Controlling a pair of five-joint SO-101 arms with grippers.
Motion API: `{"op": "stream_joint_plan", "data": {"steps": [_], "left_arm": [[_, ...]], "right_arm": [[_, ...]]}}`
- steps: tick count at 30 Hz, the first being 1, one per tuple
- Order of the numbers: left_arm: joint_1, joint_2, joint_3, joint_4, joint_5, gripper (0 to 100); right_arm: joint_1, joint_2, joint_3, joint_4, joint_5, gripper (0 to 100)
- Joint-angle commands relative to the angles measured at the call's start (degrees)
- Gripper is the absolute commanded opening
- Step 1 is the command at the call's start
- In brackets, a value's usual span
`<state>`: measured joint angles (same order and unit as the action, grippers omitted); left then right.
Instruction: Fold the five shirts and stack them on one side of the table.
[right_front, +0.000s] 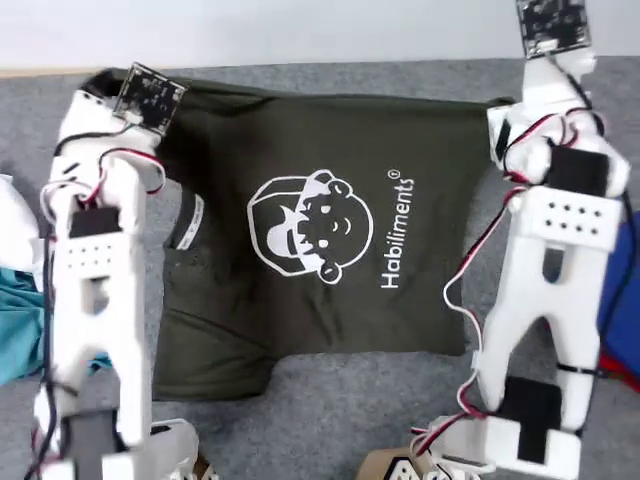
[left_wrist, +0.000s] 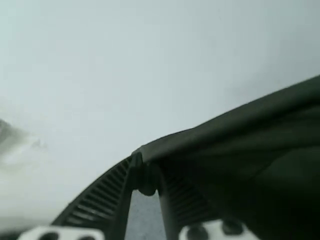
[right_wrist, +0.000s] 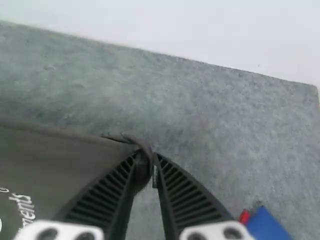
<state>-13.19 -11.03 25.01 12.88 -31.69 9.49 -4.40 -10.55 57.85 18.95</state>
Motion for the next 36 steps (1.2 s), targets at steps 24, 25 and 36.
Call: {"op": "stream_joint_plan", "data": {"steps": [24, 25, 36], "left_arm": [[0.9, 12.5, -24.8, 49.3, -0.7, 8], [0.5, 12.5, -24.7, 51.3, -0.7, 11], [-0.7, 12.6, -18.4, 57.1, -0.8, 15]], "right_arm": [[-6.7, 3.9, 0.4, 9.7, -0.4, 1.1], [-7.2, 3.9, 1.1, 9.7, -0.3, 1.1], [-12.0, 15.7, 1.0, 9.7, -3.3, 15.9]]}}
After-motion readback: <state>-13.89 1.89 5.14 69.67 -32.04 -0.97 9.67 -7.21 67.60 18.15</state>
